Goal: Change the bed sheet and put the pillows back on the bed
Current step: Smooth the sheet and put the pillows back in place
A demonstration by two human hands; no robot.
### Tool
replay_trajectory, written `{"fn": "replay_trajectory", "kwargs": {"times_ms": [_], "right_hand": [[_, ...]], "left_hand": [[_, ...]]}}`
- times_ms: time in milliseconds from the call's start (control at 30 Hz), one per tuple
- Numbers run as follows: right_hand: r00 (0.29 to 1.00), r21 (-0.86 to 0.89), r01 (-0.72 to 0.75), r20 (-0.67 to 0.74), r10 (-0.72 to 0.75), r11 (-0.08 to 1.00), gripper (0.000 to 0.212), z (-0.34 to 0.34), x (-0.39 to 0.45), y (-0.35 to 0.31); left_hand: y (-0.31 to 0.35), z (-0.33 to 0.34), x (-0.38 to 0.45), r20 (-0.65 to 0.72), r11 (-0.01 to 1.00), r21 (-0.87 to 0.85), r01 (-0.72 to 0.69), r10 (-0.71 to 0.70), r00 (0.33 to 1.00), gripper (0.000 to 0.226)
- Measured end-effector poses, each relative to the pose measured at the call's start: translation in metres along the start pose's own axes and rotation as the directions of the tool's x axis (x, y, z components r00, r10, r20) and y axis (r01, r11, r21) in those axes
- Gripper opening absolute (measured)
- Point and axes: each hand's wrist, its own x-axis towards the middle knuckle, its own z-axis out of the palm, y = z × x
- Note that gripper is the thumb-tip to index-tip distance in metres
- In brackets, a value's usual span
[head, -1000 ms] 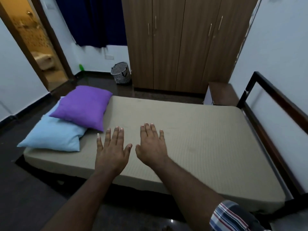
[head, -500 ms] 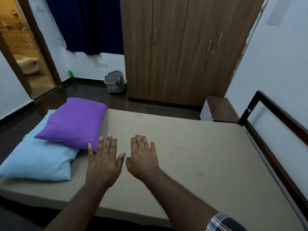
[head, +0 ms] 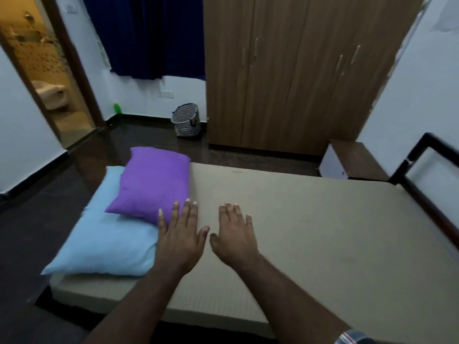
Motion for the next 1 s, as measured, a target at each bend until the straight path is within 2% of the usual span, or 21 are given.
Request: {"fn": "replay_trajectory", "kwargs": {"times_ms": [233,367,533,633,700,867,933,1000], "right_hand": [[0.995,0.045,0.023,0.095,-0.027,0.999,0.077,0.061,0.024,-0.100],[0.990,0.062,0.000,0.143,-0.009,0.998,0.078,0.092,0.057,-0.126],[0.980,0.070,-0.015,0.201,0.001,0.997,0.074,0.141,0.107,-0.151],[0.958,0.067,-0.040,0.287,0.019,0.997,0.077,0.177,0.141,-0.159],[0.927,0.077,-0.088,0.372,0.053,0.993,0.079,0.202,0.163,-0.162],[0.886,0.097,-0.171,0.450,0.110,0.980,0.081,0.233,0.191,-0.153],[0.869,0.143,-0.229,0.475,0.137,0.963,0.082,0.243,0.201,-0.151],[0.861,0.229,-0.272,0.491,0.131,0.934,0.085,0.249,0.210,-0.152]], "left_hand": [[-0.121,0.003,-0.017,0.085,0.999,0.010,0.051,-0.051,0.995,0.067],[-0.166,0.016,-0.010,0.090,0.995,-0.003,0.097,-0.097,0.991,0.067],[-0.226,0.053,0.005,0.156,0.991,0.018,0.131,-0.132,0.979,0.069],[-0.261,0.075,0.022,0.210,0.986,0.023,0.164,-0.165,0.964,0.073],[-0.284,0.090,0.035,0.274,0.979,0.030,0.199,-0.200,0.941,0.077],[-0.314,0.117,0.060,0.409,0.948,-0.014,0.318,-0.284,0.867,0.072],[-0.322,0.128,0.074,0.464,0.929,-0.072,0.363,-0.291,0.837,0.070],[-0.328,0.138,0.092,0.515,0.861,-0.199,0.467,-0.313,0.798,0.074]]}}
